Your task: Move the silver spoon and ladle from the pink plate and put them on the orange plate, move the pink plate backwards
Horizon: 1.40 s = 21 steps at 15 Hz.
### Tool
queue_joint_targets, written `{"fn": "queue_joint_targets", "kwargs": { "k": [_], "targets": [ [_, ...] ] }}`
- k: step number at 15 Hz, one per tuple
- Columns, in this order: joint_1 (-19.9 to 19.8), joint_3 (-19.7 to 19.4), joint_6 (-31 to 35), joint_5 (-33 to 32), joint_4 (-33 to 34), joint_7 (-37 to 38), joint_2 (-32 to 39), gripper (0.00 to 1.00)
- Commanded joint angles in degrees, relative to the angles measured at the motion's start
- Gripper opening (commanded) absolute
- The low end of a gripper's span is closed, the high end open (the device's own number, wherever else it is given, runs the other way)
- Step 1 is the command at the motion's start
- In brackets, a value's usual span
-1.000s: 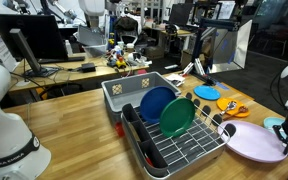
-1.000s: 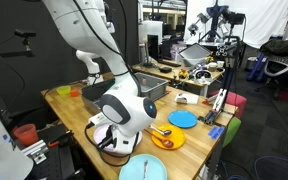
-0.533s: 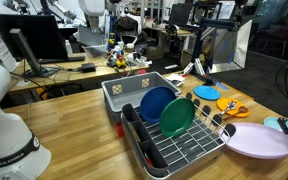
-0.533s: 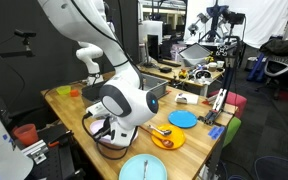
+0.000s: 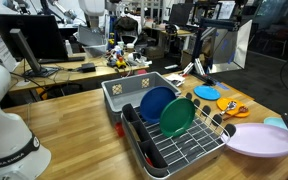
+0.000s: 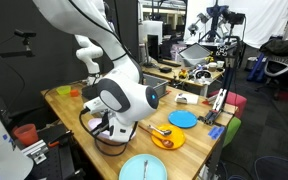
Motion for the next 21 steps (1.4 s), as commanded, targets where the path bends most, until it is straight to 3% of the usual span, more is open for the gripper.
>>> {"fn": "queue_joint_targets", "kwargs": {
  "k": [1, 8, 14, 21],
  "targets": [
    [-0.6, -0.9, -2.1, 0.1, -0.7, -1.1, -3.4, 0.01],
    [-0.5, -2.9, -1.4, -0.7, -1.1, -0.7, -9.4, 0.01],
    [1.3, -0.8, 2.8, 0.9, 1.3, -5.1, -12.3, 0.01],
    [3.9, 2.9, 11.9, 4.6, 12.5, -3.6, -5.2, 0.01]
  ]
}}
